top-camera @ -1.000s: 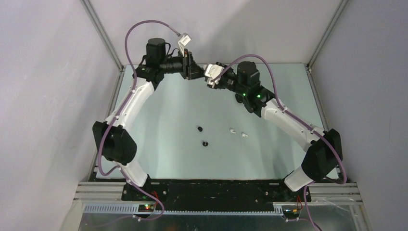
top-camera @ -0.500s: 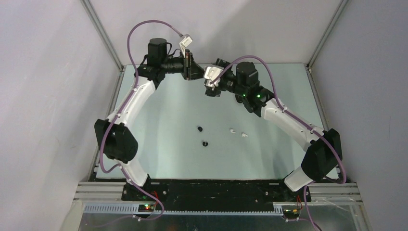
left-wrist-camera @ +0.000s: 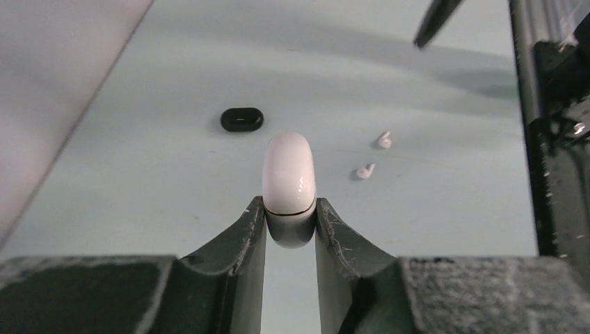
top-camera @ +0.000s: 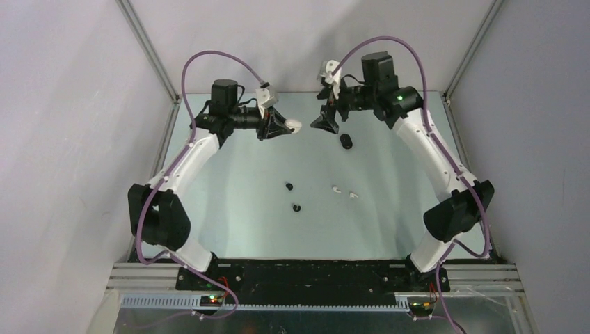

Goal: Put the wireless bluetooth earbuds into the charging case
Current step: Pass from the left arm to the right

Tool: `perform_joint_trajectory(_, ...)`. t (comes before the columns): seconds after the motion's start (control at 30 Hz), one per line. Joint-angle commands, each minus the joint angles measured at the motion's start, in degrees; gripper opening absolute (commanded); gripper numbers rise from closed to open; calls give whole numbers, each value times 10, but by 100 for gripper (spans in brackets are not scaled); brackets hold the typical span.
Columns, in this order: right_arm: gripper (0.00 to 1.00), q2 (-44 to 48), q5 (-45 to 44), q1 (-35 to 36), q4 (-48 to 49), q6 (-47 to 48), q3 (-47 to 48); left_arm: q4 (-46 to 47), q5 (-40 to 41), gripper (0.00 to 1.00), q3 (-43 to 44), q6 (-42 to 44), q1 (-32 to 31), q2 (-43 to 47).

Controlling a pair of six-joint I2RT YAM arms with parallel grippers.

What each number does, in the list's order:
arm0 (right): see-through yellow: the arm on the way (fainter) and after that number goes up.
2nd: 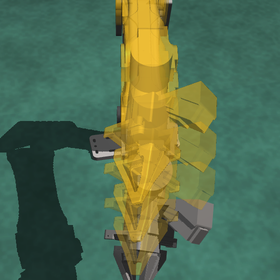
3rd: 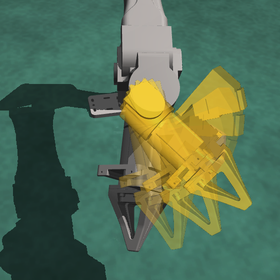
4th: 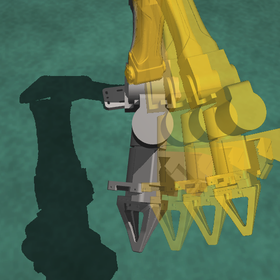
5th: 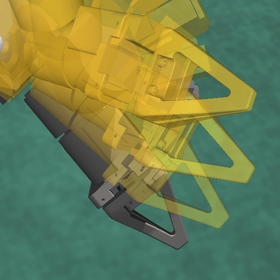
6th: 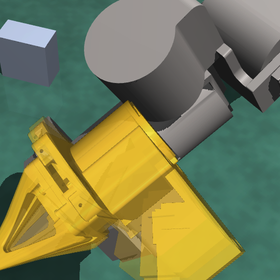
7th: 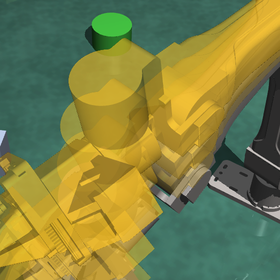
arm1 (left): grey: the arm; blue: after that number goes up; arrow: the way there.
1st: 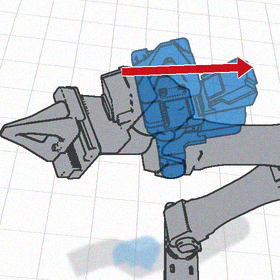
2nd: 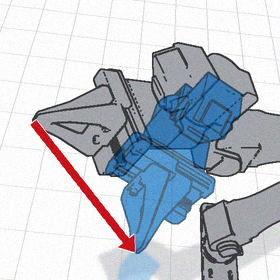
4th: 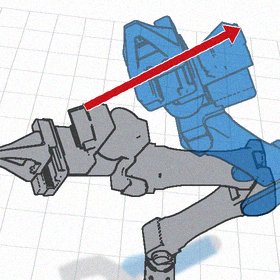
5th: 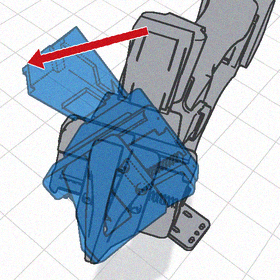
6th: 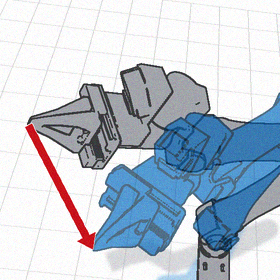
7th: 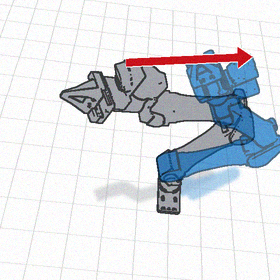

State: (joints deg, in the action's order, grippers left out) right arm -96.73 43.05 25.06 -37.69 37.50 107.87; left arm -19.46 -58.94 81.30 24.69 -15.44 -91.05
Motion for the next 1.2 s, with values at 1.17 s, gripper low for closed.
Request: perform_joint_trajectory(1.17,75,-184,-38,8,54,-150,173,17,-45,0,32,162,11,-13)
